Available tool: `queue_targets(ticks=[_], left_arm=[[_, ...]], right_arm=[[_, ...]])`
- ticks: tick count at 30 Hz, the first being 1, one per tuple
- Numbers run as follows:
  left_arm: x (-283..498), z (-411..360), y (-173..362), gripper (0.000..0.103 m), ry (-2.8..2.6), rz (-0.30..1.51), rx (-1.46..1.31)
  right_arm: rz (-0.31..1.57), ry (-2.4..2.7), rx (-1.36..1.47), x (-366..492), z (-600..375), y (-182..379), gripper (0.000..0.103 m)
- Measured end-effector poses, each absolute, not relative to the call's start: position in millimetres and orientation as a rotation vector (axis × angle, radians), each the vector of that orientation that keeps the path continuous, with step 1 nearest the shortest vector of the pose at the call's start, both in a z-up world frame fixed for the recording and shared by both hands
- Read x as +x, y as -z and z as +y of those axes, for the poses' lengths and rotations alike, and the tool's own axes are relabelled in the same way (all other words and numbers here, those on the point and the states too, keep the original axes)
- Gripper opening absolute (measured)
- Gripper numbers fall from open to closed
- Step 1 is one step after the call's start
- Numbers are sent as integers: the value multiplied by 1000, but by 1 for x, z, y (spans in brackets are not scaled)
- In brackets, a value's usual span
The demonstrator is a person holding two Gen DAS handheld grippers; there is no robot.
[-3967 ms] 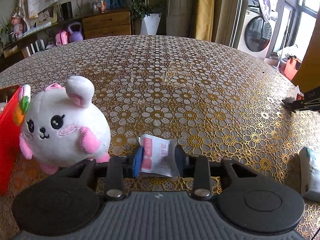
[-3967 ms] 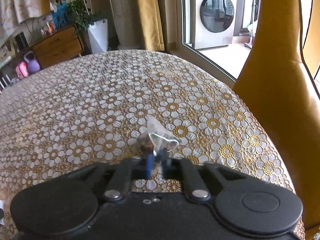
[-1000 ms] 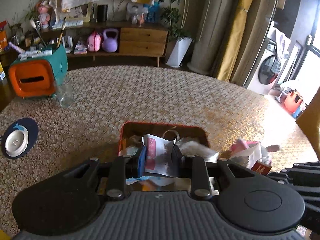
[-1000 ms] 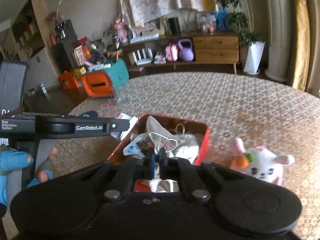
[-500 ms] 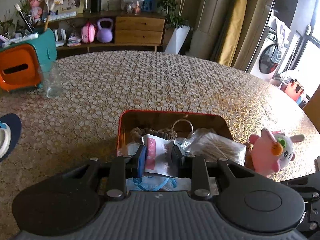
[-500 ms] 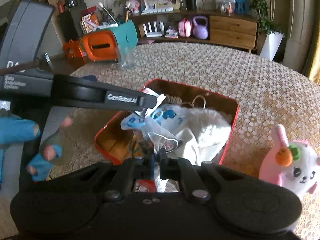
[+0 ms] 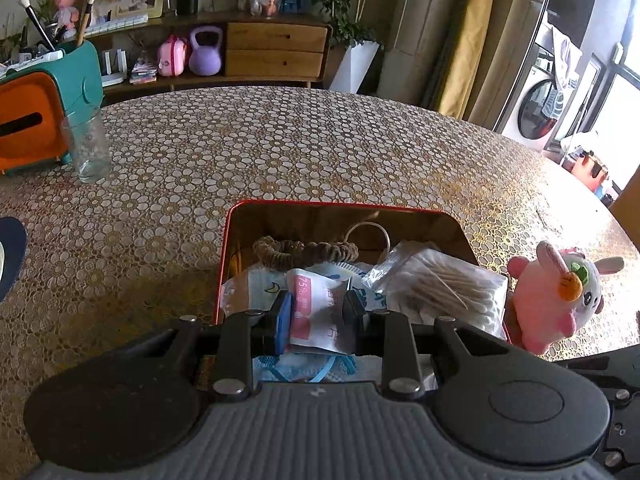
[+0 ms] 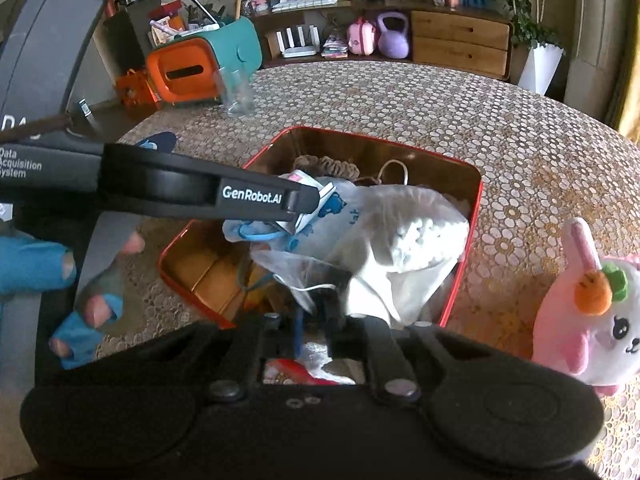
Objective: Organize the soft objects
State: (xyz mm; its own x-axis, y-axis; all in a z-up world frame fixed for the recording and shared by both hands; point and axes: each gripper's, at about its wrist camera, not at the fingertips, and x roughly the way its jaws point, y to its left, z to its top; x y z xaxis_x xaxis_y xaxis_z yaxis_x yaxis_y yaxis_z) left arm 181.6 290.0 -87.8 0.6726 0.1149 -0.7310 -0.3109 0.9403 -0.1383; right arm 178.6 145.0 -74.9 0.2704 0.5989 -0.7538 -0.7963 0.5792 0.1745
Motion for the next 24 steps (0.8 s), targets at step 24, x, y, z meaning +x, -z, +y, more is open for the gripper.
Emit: queue_targets(ticks=[24], left_arm=[[128,273,31,63,-260,693,-224]], right_arm=[[787,-969,-144,161,95,17,57]])
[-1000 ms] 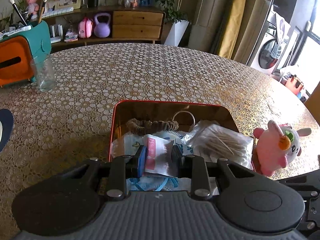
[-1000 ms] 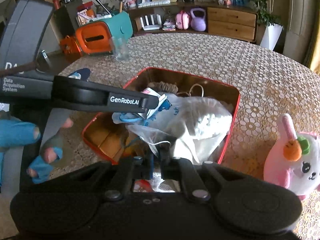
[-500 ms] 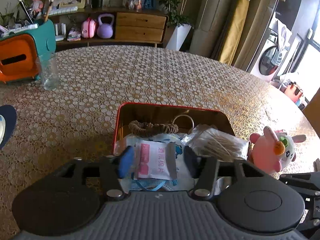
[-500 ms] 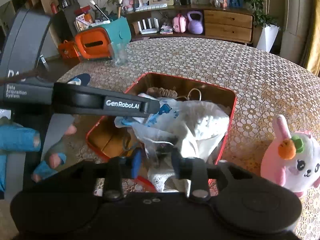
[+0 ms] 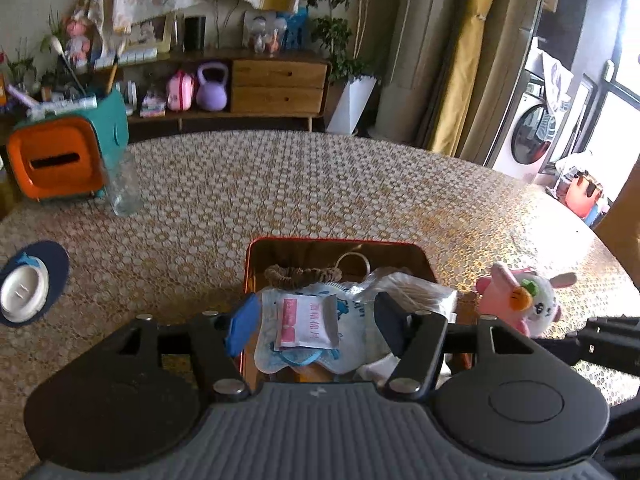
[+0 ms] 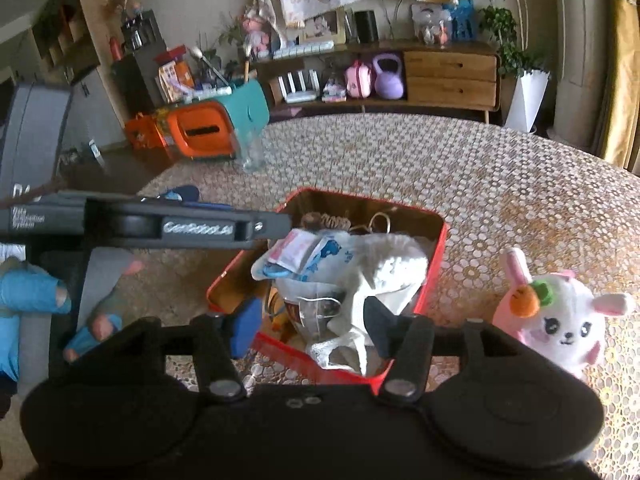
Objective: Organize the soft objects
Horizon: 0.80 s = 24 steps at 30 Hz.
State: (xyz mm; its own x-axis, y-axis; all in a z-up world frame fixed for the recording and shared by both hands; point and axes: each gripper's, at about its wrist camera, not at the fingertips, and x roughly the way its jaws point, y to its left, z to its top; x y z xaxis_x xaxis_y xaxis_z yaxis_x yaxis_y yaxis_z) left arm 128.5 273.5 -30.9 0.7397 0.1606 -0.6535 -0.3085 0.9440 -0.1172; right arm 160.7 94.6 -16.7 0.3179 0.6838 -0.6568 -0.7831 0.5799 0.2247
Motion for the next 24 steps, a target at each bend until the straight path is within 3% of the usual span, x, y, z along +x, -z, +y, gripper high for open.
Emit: queue_targets(ticks=[6,9,14,16,19,24], left_arm=[[107,249,11,65,-237,653,-178],[100,236,3,74,-227,635,-163],[90,211,-8,74,-218,609,-135],[86,201,-11,74,-214,598,-131],[81,188,-15,84,-205,593,-123],[73,164,-20,84,-202,575,-89]], right_arm=[[728,-954,-103,155,65,0,60],[700,-937,-66,154,47,-7,63],[664,-899,-8,154,15,-15,65],[645,-889,18,154,2,-18,69],[602,-874,26,150,-16,-22,74],[539,-868,15,139,-39,-23,82]])
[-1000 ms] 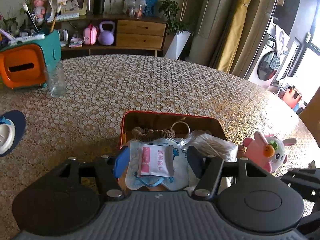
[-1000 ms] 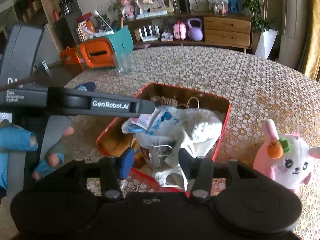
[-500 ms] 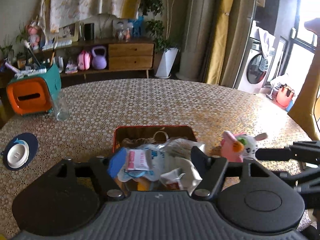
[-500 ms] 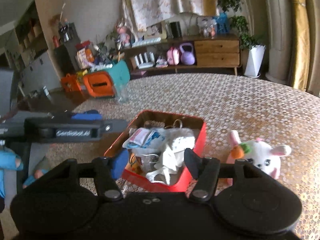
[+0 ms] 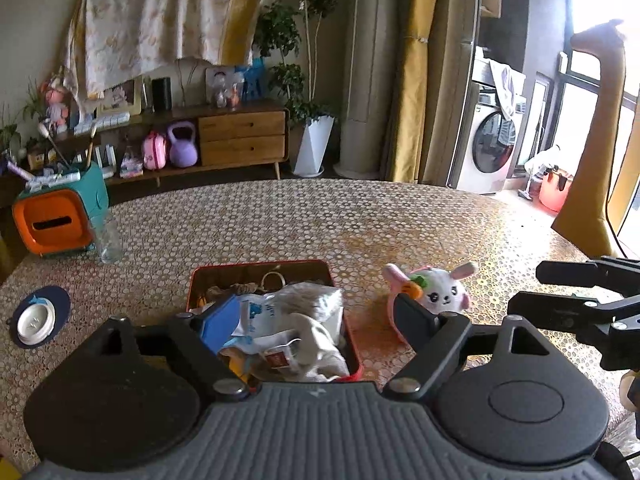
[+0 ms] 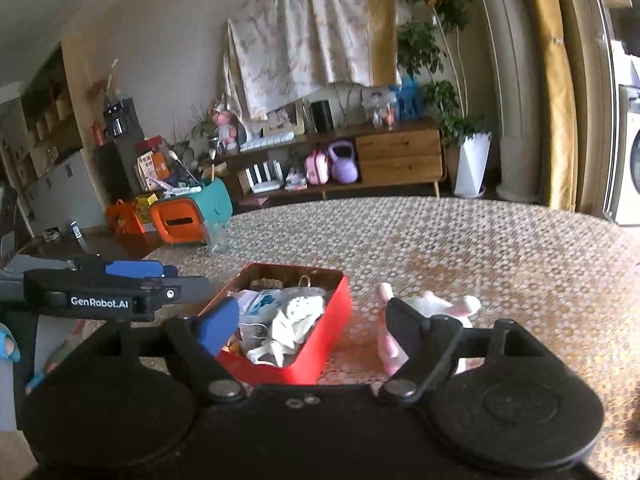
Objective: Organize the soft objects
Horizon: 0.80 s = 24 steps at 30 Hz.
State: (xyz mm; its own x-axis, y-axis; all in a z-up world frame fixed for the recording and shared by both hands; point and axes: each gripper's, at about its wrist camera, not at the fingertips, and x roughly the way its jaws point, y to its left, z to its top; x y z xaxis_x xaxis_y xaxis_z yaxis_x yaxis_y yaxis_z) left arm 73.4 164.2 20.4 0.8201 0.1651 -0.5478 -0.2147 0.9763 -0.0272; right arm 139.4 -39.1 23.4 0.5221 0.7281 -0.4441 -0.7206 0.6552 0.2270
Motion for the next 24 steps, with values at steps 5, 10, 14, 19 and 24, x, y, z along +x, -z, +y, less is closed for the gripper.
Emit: queue_targets(ticks=[5,10,14,19,24], left_arm=[[68,142,-26,89,-190,550,-74],[60,124,-29,96,-166,520,-84],[52,112,-26,99,-144,508,-111],[44,102,-24,100,-136,497,-108],[35,92,-21,101,-144,488,-98]], right_arm=[[500,-856,28,134,-57,-24,88],[480,-854,46,125,-70,-23,96],[464,-851,59,116,-78,-22,102],[461,-827,79,111,-87,-19,103],[472,-801,107,109,-99,-13,103]])
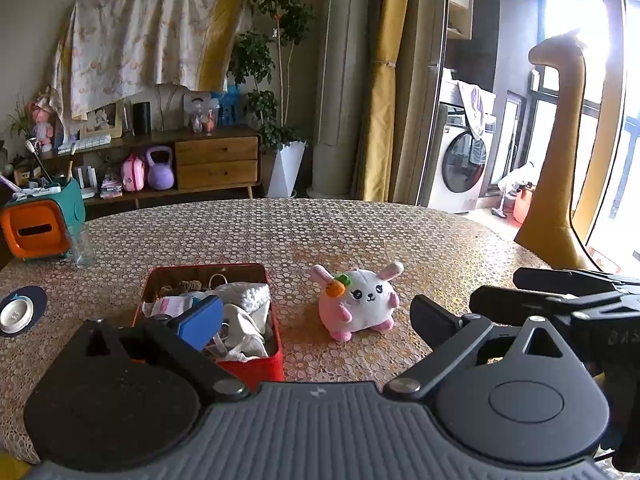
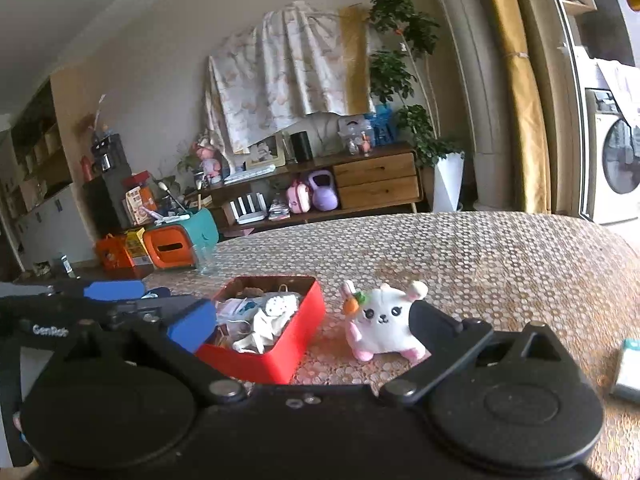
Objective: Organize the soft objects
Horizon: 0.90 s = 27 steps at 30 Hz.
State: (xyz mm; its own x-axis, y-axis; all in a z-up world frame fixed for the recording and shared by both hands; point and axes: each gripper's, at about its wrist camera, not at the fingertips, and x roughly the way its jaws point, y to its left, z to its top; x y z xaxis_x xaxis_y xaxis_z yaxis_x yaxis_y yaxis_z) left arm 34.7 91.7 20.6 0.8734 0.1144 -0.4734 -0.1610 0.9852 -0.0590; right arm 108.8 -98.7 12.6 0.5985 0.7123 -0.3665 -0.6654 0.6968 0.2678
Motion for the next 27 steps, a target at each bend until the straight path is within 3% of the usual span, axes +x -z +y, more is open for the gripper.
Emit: queue_targets(ticks=[27], left_arm=[[6,90,-19,101,-121,437,-119]], right_arm=[[479,-770,106,92,-94,-12,103]])
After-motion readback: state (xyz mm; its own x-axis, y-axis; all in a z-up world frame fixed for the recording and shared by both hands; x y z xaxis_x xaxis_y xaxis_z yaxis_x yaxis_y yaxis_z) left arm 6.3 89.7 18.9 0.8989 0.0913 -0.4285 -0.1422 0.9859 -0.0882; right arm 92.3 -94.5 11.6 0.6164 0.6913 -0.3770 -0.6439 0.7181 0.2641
